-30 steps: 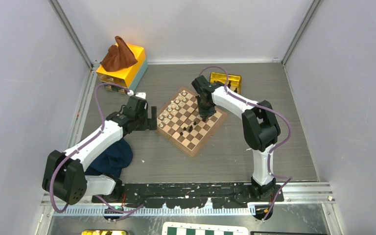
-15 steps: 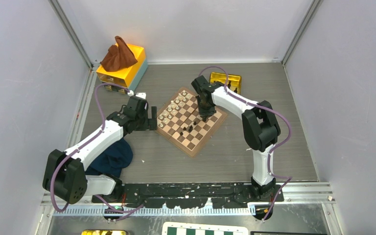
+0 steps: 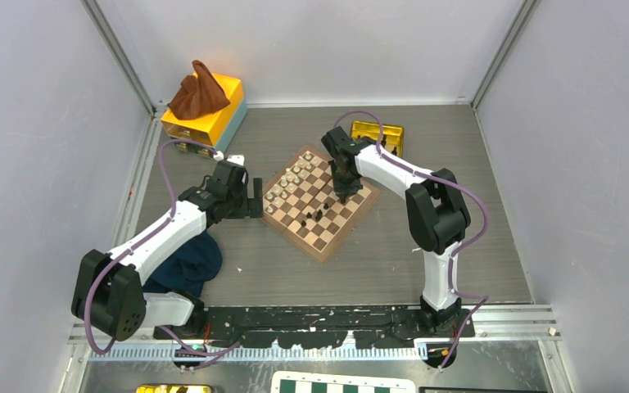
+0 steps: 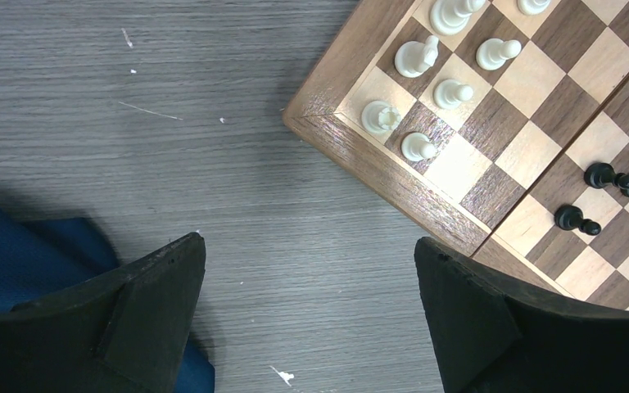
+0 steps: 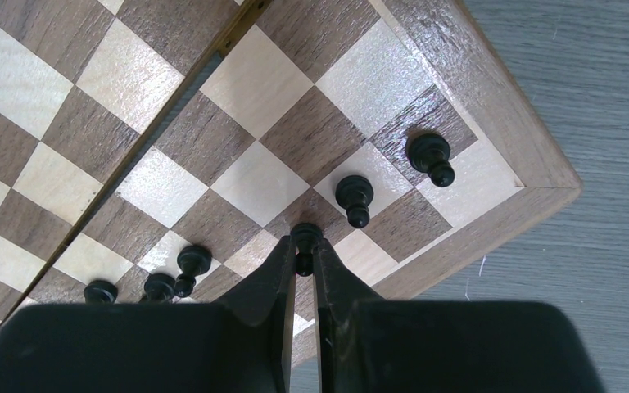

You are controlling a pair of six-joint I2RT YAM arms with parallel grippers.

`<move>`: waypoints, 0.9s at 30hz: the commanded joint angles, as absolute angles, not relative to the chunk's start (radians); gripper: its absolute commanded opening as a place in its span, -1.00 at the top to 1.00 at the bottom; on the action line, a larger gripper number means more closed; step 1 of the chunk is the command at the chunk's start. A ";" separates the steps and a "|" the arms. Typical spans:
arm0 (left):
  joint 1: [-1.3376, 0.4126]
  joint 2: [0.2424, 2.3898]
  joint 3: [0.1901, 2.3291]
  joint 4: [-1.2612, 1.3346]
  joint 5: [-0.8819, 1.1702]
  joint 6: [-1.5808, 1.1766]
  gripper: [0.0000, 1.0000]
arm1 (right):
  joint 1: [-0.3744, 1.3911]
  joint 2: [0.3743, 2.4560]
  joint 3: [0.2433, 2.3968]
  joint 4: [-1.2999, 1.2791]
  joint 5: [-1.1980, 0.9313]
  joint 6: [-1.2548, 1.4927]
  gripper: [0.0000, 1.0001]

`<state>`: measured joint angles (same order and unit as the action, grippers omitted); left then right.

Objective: Set up the chess pieces on the board
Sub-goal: Move the chess piece to the chessboard.

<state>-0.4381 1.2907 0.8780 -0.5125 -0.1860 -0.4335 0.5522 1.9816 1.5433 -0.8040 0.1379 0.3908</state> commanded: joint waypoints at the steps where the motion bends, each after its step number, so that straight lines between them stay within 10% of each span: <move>1: -0.433 1.292 0.881 -0.476 -0.178 -0.430 -0.98 | 0.546 1.926 1.542 -0.796 0.152 0.387 0.77; 9: -0.433 1.295 0.879 -0.476 -0.178 -0.430 -0.98 | 0.547 1.926 1.549 -0.796 0.148 0.384 0.31; 27: -0.433 1.301 0.875 -0.471 -0.175 -0.431 -0.98 | 0.553 1.892 1.638 -0.845 0.142 0.377 0.27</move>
<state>-0.4381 1.2999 0.8780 -0.5125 -0.1822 -0.4335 0.5495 1.9728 1.5650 -0.8333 0.1375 0.3893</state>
